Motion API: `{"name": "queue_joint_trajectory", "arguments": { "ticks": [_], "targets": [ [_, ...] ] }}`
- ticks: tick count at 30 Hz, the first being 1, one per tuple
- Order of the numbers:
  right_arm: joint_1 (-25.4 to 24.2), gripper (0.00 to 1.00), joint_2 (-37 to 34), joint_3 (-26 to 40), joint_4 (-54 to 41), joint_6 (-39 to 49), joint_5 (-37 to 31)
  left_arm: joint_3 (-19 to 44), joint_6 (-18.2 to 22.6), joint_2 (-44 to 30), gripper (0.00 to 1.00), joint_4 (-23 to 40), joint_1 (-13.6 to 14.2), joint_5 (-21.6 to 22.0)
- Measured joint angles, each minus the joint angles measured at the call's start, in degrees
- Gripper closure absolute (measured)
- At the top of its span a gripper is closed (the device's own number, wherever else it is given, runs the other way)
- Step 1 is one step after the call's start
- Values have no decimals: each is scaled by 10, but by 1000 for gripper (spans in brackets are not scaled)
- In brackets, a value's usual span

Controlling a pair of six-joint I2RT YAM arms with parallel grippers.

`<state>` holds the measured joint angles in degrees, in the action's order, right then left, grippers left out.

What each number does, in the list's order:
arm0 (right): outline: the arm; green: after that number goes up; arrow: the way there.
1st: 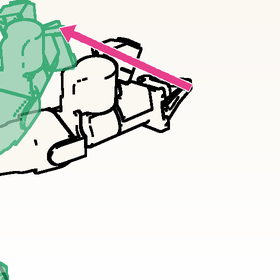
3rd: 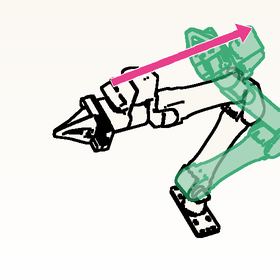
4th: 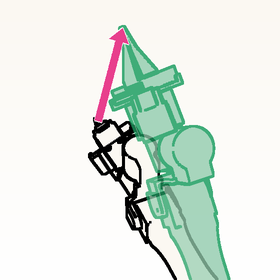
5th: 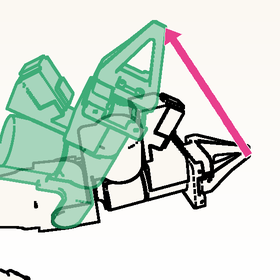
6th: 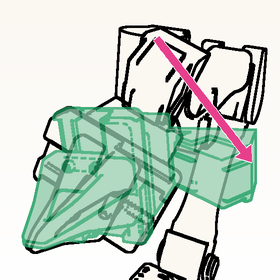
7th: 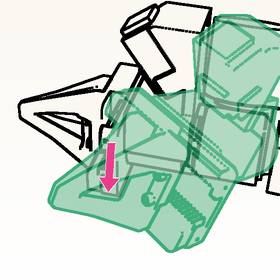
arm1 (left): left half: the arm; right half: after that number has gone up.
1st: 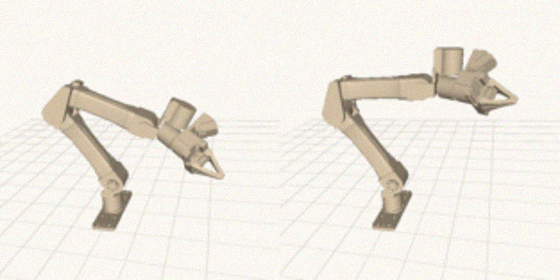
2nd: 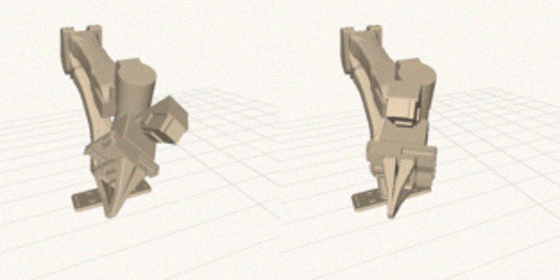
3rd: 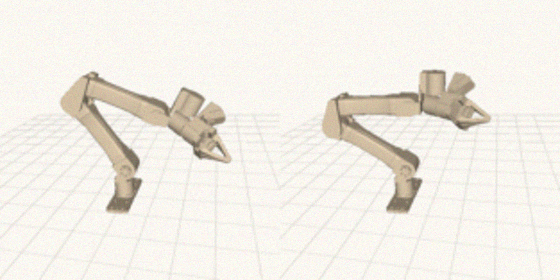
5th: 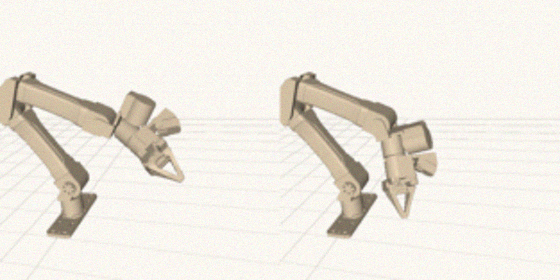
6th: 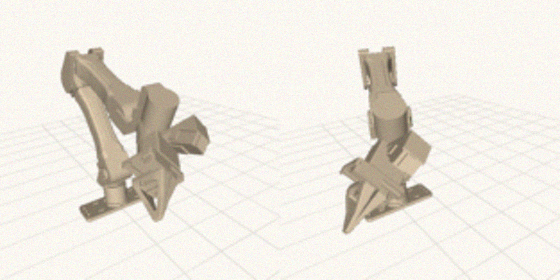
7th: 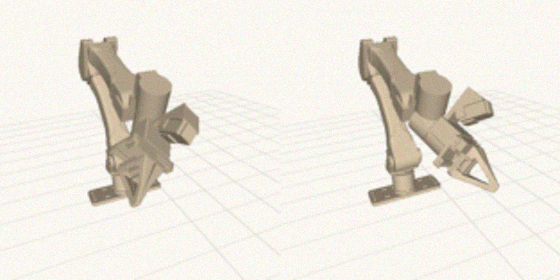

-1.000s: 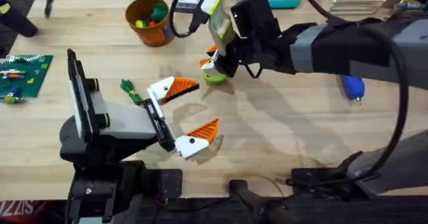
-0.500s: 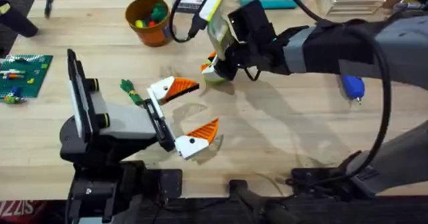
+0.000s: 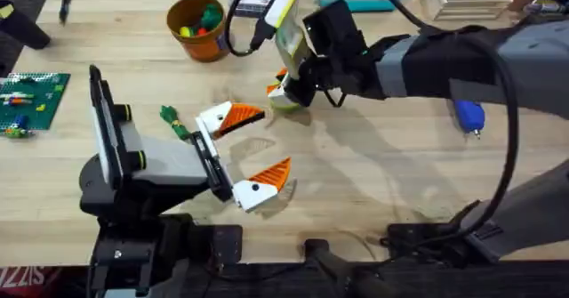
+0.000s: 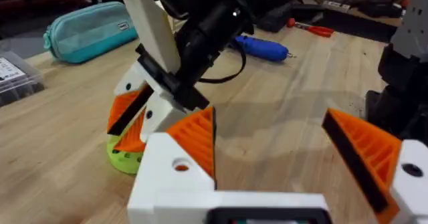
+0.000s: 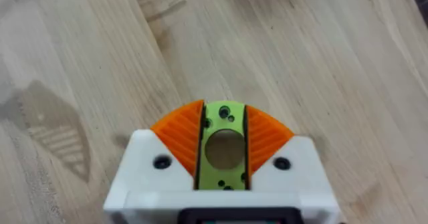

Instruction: Pick up the gripper from the table and insert it into the empty holder that is missing its gripper. Then pick up a screw, insert it into the mounting hole, and use the screwdriver to tighten it. Finally, clean up the table by picking up the vegetable and placing it into the bucket.

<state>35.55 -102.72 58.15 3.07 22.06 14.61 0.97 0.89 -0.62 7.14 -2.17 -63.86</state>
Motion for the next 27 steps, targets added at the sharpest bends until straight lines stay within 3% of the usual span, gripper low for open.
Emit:
{"name": "queue_joint_trajectory", "arguments": {
  "ticks": [14,17,20,27],
  "targets": [
    [0,696,-18,0,12,0,0,0,0,0,15,0,0,0],
    [0,781,-22,1,17,0,0,0,0,0,15,0,0,0],
    [0,974,-22,2,16,-2,0,0,0,0,15,0,0,0],
    [0,996,-23,2,17,-2,0,0,0,0,15,0,0,0]
  ]
}}
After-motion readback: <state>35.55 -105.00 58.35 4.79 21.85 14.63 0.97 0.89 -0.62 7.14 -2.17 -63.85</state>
